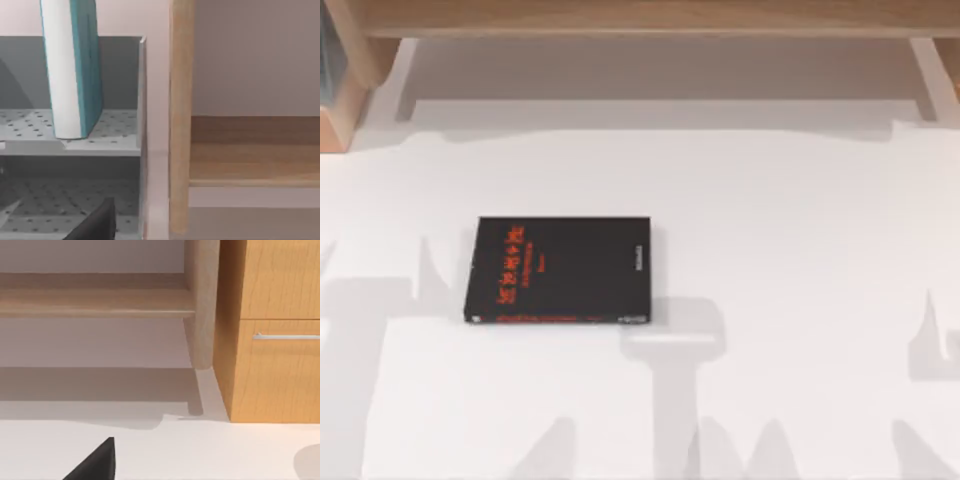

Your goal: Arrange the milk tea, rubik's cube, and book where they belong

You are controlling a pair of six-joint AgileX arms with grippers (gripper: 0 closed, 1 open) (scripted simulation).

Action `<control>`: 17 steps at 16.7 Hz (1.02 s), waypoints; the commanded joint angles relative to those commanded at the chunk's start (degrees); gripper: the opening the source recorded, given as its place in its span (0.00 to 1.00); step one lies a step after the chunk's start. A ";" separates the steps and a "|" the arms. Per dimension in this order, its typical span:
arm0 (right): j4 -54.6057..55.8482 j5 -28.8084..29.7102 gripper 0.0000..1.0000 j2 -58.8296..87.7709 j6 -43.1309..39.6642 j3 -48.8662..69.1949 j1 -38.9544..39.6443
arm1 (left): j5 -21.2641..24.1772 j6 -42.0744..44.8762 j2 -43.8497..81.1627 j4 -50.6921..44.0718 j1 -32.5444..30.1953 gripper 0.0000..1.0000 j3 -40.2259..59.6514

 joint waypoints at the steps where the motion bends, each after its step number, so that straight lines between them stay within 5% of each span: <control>1: 0.00 0.00 1.00 0.00 0.00 0.00 0.00 | 1.01 -0.03 5.38 1.66 0.92 1.00 3.63; 11: 0.00 0.00 1.00 0.00 0.00 0.00 0.00 | 11.22 -0.23 67.63 17.98 9.83 1.00 41.95; 17: 0.00 0.00 1.00 0.00 0.00 0.00 0.00 | 15.50 -0.43 89.03 25.02 13.79 1.00 57.34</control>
